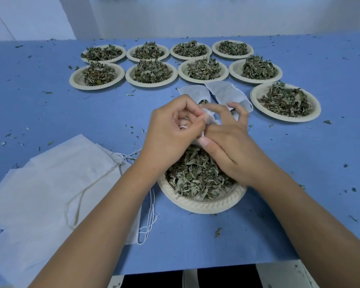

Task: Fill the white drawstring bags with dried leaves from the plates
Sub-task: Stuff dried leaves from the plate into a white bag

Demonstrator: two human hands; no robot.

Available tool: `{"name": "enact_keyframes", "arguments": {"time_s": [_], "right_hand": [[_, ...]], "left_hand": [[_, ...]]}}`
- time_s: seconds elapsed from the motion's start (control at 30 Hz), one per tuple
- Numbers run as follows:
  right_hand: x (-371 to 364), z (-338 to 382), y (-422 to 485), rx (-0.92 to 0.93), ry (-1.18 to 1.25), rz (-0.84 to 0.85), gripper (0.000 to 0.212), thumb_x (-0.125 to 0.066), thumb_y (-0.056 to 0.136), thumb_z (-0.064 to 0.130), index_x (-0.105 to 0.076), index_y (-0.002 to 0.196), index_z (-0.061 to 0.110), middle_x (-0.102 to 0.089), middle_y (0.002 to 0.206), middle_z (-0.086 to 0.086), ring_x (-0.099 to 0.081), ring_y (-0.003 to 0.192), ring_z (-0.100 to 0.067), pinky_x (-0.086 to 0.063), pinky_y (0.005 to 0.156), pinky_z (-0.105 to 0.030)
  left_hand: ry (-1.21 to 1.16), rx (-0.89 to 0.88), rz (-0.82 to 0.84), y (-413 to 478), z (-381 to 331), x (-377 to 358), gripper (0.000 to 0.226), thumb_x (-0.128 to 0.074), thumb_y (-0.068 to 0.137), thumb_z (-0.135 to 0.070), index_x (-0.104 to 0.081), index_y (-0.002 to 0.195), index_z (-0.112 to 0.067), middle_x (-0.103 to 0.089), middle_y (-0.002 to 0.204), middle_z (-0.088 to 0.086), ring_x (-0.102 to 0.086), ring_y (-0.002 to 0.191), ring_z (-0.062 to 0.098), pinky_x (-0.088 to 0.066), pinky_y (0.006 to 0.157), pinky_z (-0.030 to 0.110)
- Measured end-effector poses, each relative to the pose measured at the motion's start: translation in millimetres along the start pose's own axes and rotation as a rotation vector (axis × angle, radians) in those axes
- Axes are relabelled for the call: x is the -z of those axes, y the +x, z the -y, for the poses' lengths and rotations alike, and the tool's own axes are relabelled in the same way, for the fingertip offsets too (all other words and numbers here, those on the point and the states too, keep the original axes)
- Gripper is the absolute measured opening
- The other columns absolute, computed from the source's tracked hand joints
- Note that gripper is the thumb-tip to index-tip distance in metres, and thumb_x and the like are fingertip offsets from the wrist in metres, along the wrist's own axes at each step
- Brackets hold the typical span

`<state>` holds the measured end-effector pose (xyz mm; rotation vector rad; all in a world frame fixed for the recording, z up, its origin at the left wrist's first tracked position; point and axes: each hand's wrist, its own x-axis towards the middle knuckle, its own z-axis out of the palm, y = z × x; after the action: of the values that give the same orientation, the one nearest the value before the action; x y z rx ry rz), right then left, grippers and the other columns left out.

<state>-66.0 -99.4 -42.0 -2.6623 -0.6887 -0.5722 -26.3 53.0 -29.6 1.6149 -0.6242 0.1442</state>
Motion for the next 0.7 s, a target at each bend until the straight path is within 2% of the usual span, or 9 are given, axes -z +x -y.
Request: {"name": "enact_keyframes", "arguments": {"time_s": [0.13, 0.2, 0.3, 0.33, 0.4, 0.5, 0.57, 0.63, 0.7], "right_hand": [[15, -10, -2, -0.015, 0.093, -0.397, 0.046, -0.029, 0.098, 0.027, -0.073, 0.088, 0.020, -0.071, 0.094, 0.013, -0.050, 0.121, -0.015, -0.018, 0.104, -0.042], [14, -6, -1, 0.006, 0.079, -0.354, 0.045, -0.026, 0.099, 0.028, -0.071, 0.094, 0.023, -0.069, 0.101, 0.014, -0.047, 0.124, -0.017, -0.018, 0.104, -0.045], [2, 1, 2, 0.020, 0.066, -0.048, 0.045, -0.020, 0.101, 0.029, -0.066, 0.100, 0.027, -0.065, 0.113, 0.012, -0.037, 0.135, -0.020, -0.010, 0.111, -0.043], [2, 0, 1, 0.007, 0.084, -0.021, 0.047, -0.021, 0.101, 0.029, -0.067, 0.103, 0.024, -0.065, 0.114, 0.012, -0.037, 0.135, -0.018, -0.009, 0.111, -0.041], [9, -4, 1, -0.065, 0.205, -0.162, 0.042, -0.029, 0.100, 0.030, -0.070, 0.101, 0.023, -0.067, 0.108, 0.014, -0.045, 0.126, -0.015, -0.014, 0.108, -0.038], [21, -13, -1, -0.069, 0.330, -0.415, 0.020, -0.053, 0.094, 0.024, -0.070, 0.088, 0.015, -0.068, 0.091, 0.005, -0.058, 0.098, -0.014, -0.033, 0.097, -0.040], [21, -10, 0, -0.027, 0.380, -0.262, 0.014, -0.068, 0.087, 0.026, -0.068, 0.092, 0.012, -0.066, 0.094, 0.001, -0.060, 0.090, -0.014, -0.041, 0.091, -0.032], [14, -3, 2, -0.028, 0.394, 0.055, 0.033, -0.074, 0.081, 0.037, -0.066, 0.109, 0.021, -0.063, 0.108, 0.005, -0.057, 0.101, -0.011, -0.039, 0.098, -0.029], [3, 1, 2, 0.021, 0.326, 0.240, 0.043, -0.073, 0.080, 0.038, -0.065, 0.119, 0.023, -0.060, 0.118, 0.007, -0.050, 0.112, -0.008, -0.032, 0.105, -0.027]], "left_hand": [[0.018, 0.002, -0.088, 3, 0, 4, 0.019, -0.068, 0.089, -0.008, -0.060, 0.076, -0.020, -0.059, 0.055, -0.010, -0.053, 0.049, 0.002, -0.043, 0.053, 0.014], [-0.002, -0.010, -0.065, 2, -1, 5, 0.019, -0.067, 0.089, -0.008, -0.060, 0.077, -0.019, -0.060, 0.055, -0.009, -0.054, 0.049, 0.004, -0.044, 0.052, 0.018], [-0.011, 0.002, 0.002, 0, -1, 3, 0.015, -0.068, 0.087, -0.007, -0.061, 0.077, -0.016, -0.061, 0.056, -0.001, -0.054, 0.048, 0.012, -0.047, 0.050, 0.024], [0.006, 0.019, -0.008, 1, -1, 2, 0.016, -0.068, 0.087, -0.007, -0.061, 0.077, -0.016, -0.061, 0.056, 0.000, -0.053, 0.048, 0.014, -0.047, 0.049, 0.024], [0.036, 0.061, -0.089, 2, -1, 3, 0.019, -0.068, 0.088, -0.005, -0.061, 0.075, -0.018, -0.060, 0.055, -0.004, -0.052, 0.048, 0.009, -0.043, 0.048, 0.017], [0.042, 0.083, -0.246, 6, -2, 10, 0.020, -0.065, 0.090, -0.007, -0.059, 0.075, -0.018, -0.061, 0.054, -0.009, -0.046, 0.041, 0.001, -0.034, 0.044, 0.011], [0.060, 0.062, -0.332, 7, -2, 13, 0.019, -0.065, 0.091, -0.011, -0.059, 0.075, -0.020, -0.062, 0.053, -0.011, -0.045, 0.043, 0.007, -0.031, 0.044, 0.014], [0.078, 0.034, -0.385, 8, -2, 13, 0.019, -0.065, 0.091, -0.012, -0.058, 0.074, -0.019, -0.061, 0.053, -0.013, -0.048, 0.048, 0.012, -0.033, 0.045, 0.017], [0.078, 0.004, -0.416, 8, -3, 13, 0.019, -0.064, 0.091, -0.010, -0.057, 0.076, -0.017, -0.061, 0.053, -0.014, -0.052, 0.048, 0.006, -0.036, 0.047, 0.016]]}}
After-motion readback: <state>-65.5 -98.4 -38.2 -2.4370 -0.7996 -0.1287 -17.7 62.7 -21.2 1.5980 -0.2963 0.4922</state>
